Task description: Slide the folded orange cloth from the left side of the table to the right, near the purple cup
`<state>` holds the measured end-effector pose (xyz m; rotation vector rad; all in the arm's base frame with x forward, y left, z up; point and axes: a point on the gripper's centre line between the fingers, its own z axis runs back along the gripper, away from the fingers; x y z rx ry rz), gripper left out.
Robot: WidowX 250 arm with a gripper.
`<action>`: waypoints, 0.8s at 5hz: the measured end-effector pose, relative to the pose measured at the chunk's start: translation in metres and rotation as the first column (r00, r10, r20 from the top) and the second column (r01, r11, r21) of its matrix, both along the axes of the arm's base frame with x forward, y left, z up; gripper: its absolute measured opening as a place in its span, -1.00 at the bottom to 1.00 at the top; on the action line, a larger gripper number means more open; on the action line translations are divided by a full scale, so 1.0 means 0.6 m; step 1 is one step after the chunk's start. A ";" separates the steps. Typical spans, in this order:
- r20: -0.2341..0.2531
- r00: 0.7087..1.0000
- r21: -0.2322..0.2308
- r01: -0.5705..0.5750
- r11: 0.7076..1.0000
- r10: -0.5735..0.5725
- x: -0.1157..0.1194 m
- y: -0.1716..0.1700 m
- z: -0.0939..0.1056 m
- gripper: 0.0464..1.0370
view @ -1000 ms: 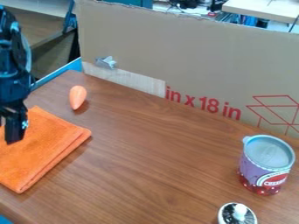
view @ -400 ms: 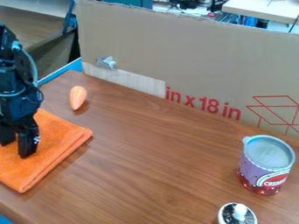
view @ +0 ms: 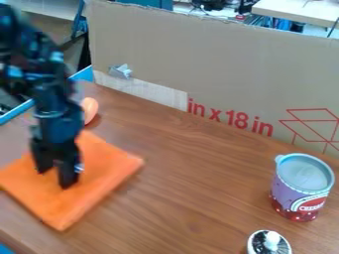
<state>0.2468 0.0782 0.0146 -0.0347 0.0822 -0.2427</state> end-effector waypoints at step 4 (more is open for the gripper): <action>-0.060 0.997 -0.046 -0.059 0.997 0.056 0.020 -0.240 -0.004 0.93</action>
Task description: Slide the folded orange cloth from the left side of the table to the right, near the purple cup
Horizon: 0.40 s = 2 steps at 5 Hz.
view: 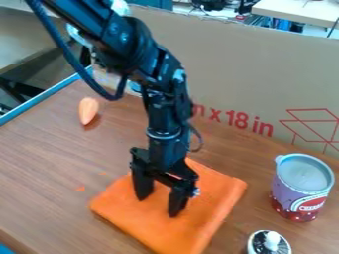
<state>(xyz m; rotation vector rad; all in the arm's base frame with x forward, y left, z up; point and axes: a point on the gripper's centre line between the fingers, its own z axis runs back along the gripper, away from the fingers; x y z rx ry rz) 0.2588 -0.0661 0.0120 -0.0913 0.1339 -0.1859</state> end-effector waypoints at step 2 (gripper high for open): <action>0.014 0.995 0.078 -0.098 0.992 0.097 -0.010 0.016 0.032 0.93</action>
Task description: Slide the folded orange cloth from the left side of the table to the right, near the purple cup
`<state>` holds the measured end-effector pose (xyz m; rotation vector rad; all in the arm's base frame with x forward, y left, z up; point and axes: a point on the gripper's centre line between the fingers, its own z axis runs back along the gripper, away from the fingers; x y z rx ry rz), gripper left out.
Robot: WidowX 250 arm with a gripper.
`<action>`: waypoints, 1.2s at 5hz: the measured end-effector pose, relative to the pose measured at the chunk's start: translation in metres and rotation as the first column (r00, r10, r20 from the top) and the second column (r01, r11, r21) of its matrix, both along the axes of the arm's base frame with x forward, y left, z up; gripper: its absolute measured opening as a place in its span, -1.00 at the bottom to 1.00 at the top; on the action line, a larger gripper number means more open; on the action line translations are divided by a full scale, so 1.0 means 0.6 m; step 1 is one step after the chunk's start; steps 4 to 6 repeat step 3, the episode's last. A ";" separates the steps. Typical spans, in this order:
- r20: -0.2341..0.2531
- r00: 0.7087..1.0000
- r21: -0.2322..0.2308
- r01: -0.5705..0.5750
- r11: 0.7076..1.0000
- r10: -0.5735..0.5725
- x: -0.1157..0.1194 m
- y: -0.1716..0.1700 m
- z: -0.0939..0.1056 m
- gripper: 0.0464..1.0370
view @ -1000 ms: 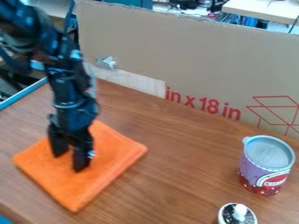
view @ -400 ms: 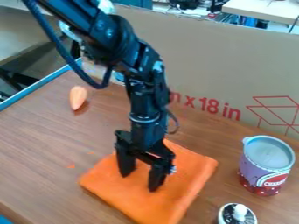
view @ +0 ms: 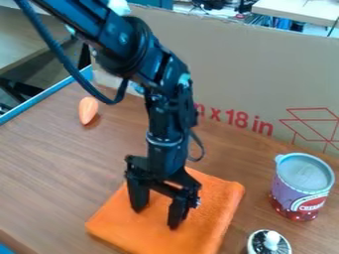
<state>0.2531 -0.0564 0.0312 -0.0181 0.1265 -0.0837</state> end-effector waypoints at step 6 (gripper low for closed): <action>0.215 0.976 0.000 0.044 0.999 -0.043 0.025 0.008 0.164 0.93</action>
